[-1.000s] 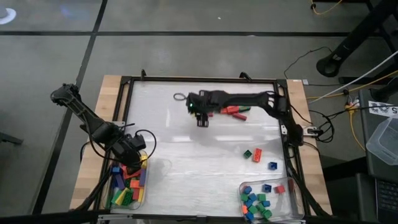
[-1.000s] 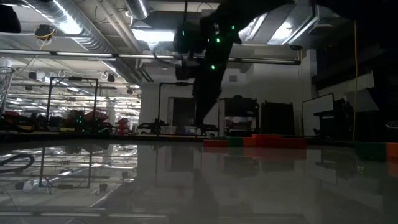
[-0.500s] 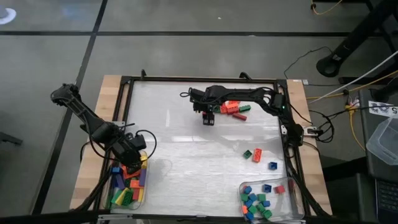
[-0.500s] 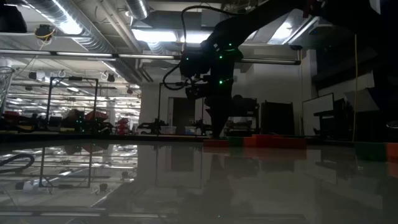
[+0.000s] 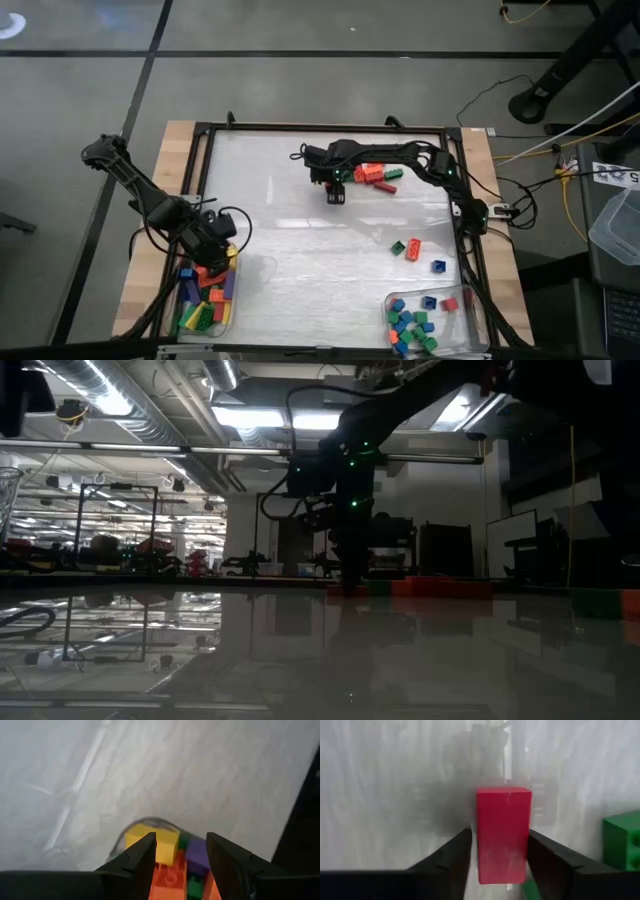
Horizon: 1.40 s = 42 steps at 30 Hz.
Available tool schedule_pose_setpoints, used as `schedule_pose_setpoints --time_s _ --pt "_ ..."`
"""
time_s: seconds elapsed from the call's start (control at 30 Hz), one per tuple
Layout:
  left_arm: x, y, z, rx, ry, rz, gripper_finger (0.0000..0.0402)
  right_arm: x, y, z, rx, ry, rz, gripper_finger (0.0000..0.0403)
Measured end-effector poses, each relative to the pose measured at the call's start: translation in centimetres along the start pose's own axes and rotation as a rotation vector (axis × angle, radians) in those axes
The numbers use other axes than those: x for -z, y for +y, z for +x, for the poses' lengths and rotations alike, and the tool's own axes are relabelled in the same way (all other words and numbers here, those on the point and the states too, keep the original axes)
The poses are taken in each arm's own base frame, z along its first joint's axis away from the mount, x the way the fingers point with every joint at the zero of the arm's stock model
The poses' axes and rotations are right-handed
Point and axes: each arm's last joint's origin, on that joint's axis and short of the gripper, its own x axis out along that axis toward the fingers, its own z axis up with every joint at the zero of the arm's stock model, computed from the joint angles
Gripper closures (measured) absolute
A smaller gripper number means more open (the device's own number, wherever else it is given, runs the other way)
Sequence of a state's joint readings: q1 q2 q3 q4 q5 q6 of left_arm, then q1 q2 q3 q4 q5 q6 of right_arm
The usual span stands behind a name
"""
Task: Sort blocks by size
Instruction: Put the large red block into the left transparent bin
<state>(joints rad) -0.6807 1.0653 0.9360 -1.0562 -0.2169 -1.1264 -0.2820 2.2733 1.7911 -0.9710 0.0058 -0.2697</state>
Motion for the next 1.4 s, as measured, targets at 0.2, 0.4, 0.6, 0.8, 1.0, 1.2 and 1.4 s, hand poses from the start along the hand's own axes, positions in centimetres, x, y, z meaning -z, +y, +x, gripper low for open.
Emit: schedule_pose_setpoints --time_s 0.2,0.4,0.6,0.8,1.0,1.2,1.4 --pt "-0.6 0.1 -0.1 -0.053 -0.178 -0.149 0.0240 -0.8 0.7 -0.2 -0.074 -0.068 -0.014 0.0278" --pt "-1.7 0.0 -0.1 -0.019 -0.352 -0.451 0.0240 -2.4 3.0 -0.3 -0.127 -0.195 -0.074 0.0278" --pt "-2.6 0.3 0.0 -0.008 -0.378 -0.539 0.0240 -4.7 6.9 -0.6 -0.119 -0.368 -0.181 0.0278" --pt "-3.3 0.7 0.2 -0.021 -0.396 -0.579 0.0240 -6.8 11.5 -1.6 -0.048 -0.573 -0.343 0.0271" --pt "-3.9 1.0 0.2 -0.011 -0.412 -0.661 0.0240 -8.5 15.7 -3.2 0.223 -0.768 -0.434 0.0270" --pt "-3.9 1.0 0.2 -0.022 -0.408 -0.621 0.0240 -9.2 17.8 -4.7 0.466 -0.878 -0.438 0.0269" --pt "-3.9 1.1 0.2 -0.051 -0.401 -0.506 0.0240 -9.4 18.2 -5.2 0.500 -0.924 -0.425 0.0269"
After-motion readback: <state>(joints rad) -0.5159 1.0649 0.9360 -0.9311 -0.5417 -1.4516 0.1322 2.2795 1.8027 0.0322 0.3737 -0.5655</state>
